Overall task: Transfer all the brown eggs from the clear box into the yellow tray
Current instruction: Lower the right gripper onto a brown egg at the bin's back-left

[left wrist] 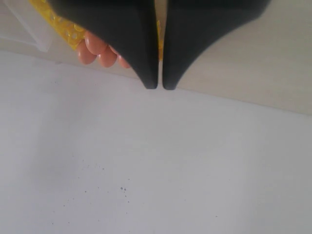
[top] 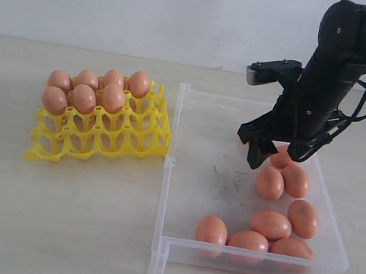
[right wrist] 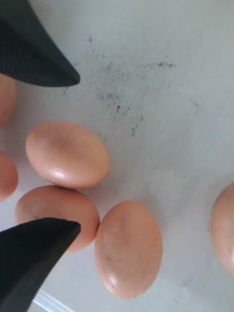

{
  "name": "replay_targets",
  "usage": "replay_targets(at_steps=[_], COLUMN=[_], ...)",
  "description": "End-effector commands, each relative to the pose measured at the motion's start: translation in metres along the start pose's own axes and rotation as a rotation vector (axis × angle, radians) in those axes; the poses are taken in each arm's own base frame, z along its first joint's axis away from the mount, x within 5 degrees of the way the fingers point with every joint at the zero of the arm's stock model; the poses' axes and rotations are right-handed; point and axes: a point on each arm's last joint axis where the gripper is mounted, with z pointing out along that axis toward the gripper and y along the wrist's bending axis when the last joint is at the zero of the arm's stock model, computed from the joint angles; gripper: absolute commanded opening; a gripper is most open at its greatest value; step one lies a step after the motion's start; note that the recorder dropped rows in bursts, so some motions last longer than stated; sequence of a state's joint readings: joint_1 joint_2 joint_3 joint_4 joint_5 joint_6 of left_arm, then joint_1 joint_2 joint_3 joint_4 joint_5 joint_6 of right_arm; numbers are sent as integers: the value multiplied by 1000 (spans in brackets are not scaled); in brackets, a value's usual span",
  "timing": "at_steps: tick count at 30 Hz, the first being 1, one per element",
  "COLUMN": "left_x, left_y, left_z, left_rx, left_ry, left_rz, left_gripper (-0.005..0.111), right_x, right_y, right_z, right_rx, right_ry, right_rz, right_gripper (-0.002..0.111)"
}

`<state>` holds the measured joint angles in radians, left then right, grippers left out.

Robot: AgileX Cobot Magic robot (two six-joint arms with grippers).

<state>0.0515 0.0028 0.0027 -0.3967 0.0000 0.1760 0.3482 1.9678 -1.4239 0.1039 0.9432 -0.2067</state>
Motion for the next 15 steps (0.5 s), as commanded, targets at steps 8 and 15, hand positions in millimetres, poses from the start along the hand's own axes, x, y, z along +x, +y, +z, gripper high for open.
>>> replay_targets(at_steps=[8,15], left_x=[-1,-1], left_y=[0,0], left_z=[0,0], left_rx=[5,5], left_ry=[-4,-4], left_rz=[5,5], left_gripper=[4,4], right_x=[-3,-2], right_y=[10,12], right_z=[3,31], right_rx=[-22,-25], right_ry=[-12,62], right_rz=[1,7], right_gripper=[58,58])
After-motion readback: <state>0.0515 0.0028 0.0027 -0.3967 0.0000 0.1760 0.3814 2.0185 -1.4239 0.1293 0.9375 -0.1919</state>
